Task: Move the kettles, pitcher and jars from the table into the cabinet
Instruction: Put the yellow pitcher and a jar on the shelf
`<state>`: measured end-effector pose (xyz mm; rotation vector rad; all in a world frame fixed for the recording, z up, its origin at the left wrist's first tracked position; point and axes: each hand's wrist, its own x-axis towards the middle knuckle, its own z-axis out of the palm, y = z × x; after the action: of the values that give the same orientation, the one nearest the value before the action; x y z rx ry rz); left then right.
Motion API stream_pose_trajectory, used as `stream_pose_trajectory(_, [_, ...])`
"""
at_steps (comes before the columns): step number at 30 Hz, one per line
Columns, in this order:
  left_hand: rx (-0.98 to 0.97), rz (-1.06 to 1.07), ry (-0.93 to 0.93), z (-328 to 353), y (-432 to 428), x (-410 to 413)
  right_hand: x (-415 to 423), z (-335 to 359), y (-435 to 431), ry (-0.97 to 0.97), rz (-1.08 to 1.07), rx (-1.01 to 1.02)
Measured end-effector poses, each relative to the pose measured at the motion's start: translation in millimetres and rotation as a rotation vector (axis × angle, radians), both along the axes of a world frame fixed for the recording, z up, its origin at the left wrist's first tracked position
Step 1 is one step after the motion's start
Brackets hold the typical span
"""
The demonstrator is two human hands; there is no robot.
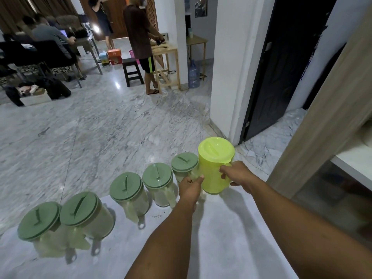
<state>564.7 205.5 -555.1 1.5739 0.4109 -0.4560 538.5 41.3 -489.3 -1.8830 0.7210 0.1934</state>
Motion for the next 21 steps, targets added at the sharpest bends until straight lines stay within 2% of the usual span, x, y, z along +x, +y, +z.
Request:
stream_pose_trajectory(4, [0.026, -0.072, -0.038, 15, 6, -3, -13, 19, 5, -0.074, -0.121, 0.008])
stream_pose_trajectory(10, [-0.073, -0.217, -0.040, 66, 22, -27, -56, 68, 12, -0.165, -0.233, 0.006])
stream_pose_trajectory(21, [-0.119, -0.537, -0.128, 162, 77, -144, -250, 156, 81, -0.276, -0.484, -0.059])
